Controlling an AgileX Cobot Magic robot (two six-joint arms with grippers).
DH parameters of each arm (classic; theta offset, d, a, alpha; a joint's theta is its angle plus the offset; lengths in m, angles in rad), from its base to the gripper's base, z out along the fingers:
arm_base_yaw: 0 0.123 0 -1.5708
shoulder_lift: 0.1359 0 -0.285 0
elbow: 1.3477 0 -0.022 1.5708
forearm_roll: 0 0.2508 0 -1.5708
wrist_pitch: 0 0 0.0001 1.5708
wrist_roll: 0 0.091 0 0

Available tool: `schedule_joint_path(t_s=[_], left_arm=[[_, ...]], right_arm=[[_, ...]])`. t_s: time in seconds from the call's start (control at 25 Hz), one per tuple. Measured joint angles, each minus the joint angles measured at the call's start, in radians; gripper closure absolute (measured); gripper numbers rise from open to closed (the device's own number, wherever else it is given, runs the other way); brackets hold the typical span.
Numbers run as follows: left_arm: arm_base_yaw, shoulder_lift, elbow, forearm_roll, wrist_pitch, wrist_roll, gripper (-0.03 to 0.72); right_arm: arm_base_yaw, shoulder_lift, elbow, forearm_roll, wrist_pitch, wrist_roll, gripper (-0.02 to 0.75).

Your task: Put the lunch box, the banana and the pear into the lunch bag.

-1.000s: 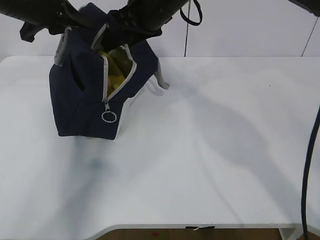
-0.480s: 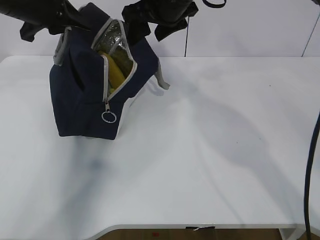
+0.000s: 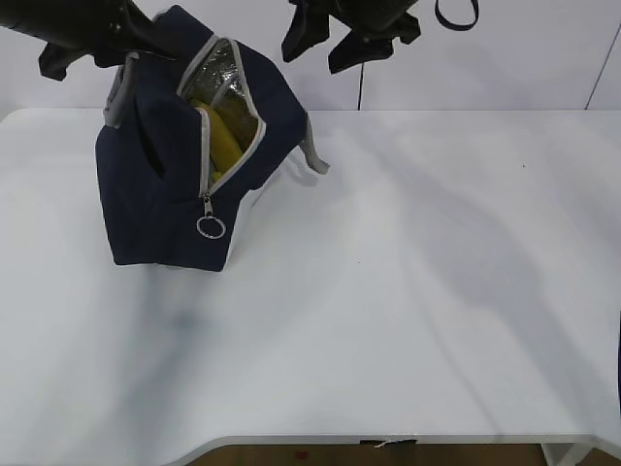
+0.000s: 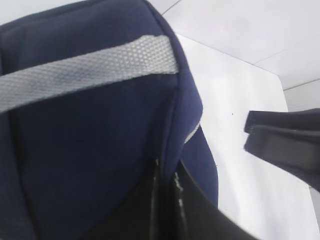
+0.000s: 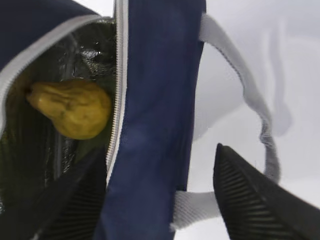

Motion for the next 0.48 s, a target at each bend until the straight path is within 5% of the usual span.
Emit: schedule_joint_path(t_s=[0.48], left_arm=[[0.0,0.0,0.0,0.0,0.0,0.012,0.692]], right_arm=[[-0.016,0.104,0.0,0.203,-0.034,-0.104,0.253]])
